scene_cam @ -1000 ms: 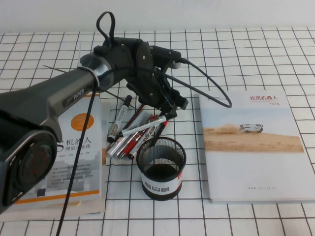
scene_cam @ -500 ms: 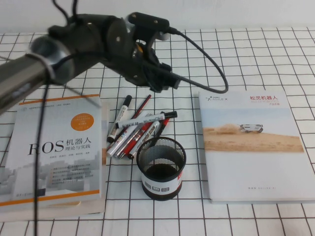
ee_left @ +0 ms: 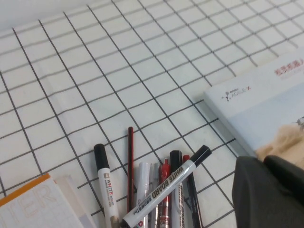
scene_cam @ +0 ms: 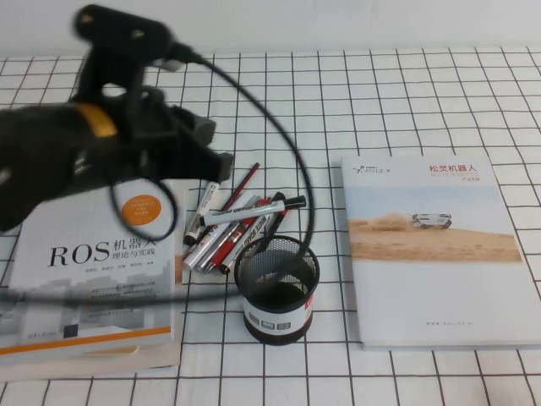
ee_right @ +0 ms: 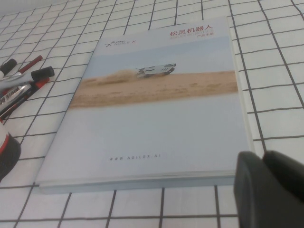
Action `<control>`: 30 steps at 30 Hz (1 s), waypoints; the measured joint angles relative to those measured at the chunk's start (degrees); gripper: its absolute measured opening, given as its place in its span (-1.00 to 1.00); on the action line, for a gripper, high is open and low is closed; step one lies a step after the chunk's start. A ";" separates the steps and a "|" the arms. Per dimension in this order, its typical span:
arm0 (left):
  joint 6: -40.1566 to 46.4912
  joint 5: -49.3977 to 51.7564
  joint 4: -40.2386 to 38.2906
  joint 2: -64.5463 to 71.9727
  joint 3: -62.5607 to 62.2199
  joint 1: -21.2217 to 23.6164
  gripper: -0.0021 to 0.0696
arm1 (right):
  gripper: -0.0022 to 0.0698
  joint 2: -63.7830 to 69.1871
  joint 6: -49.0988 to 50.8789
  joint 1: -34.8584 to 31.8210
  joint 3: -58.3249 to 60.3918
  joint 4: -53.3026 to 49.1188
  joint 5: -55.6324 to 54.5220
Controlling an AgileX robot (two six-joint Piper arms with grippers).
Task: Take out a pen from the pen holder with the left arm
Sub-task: 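Take a marker out of the pen holder and lay it on the table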
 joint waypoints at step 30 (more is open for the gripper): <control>-6.44 -9.30 3.55 -38.05 32.96 0.00 -0.94 | -0.97 0.00 0.00 0.00 0.00 0.00 0.00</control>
